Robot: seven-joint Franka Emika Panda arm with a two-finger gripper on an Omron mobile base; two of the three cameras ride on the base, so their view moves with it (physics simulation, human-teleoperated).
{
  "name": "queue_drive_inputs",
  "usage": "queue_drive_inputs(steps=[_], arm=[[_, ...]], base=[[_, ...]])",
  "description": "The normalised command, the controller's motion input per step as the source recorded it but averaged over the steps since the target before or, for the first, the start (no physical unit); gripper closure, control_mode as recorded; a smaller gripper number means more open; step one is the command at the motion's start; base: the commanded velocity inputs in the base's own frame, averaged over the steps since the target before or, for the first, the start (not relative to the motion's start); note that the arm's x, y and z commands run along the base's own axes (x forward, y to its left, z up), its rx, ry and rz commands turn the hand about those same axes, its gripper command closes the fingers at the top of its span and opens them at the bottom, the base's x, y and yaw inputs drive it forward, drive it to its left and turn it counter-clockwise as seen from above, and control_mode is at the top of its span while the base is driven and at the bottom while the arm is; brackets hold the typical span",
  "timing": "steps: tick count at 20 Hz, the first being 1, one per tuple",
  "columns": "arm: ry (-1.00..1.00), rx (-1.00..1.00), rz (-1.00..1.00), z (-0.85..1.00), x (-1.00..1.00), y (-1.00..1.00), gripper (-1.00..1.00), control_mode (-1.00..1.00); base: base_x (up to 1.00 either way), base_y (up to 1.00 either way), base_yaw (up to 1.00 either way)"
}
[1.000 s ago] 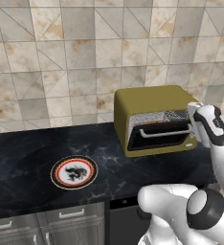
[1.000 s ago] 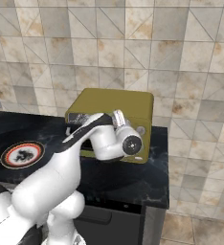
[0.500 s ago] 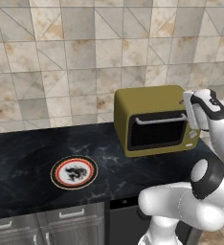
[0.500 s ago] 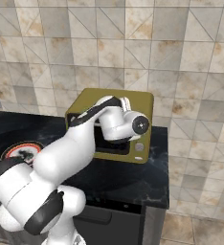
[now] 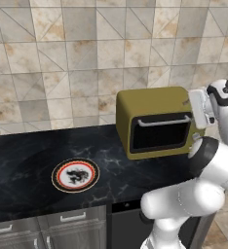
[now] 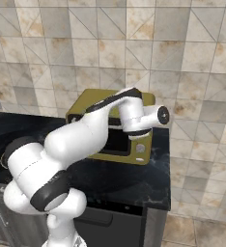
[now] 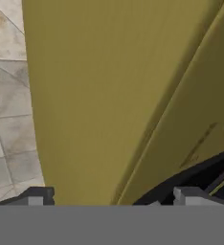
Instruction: Pull the toaster oven rack outwards. Pick up the baguette from the plate and place it on the toaster oven rack. Close the toaster oven door fully and set the temperature to the lowest setting.
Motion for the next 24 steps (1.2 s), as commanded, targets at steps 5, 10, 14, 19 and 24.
queue_drive_inputs(steps=[5, 10, 14, 19, 24], arm=[[-0.01, 0.0, 0.0, 0.41, 0.06, 0.0, -1.0, -1.0], [-0.1, -0.02, 0.0, 0.47, 0.0, 0.0, -1.0, -1.0], [-0.28, -0.11, 0.0, 0.24, -0.26, 0.02, -1.0, -1.0], [-0.63, -0.35, 0.0, -0.04, -0.78, 0.29, -1.0, -1.0], [-0.68, -0.43, 0.0, -0.22, -0.47, 0.08, -1.0, -1.0]], base=[[0.0, 0.0, 0.0], [0.0, 0.0, 0.0], [0.0, 0.0, 0.0], [0.0, 0.0, 0.0], [0.0, 0.0, 0.0]])
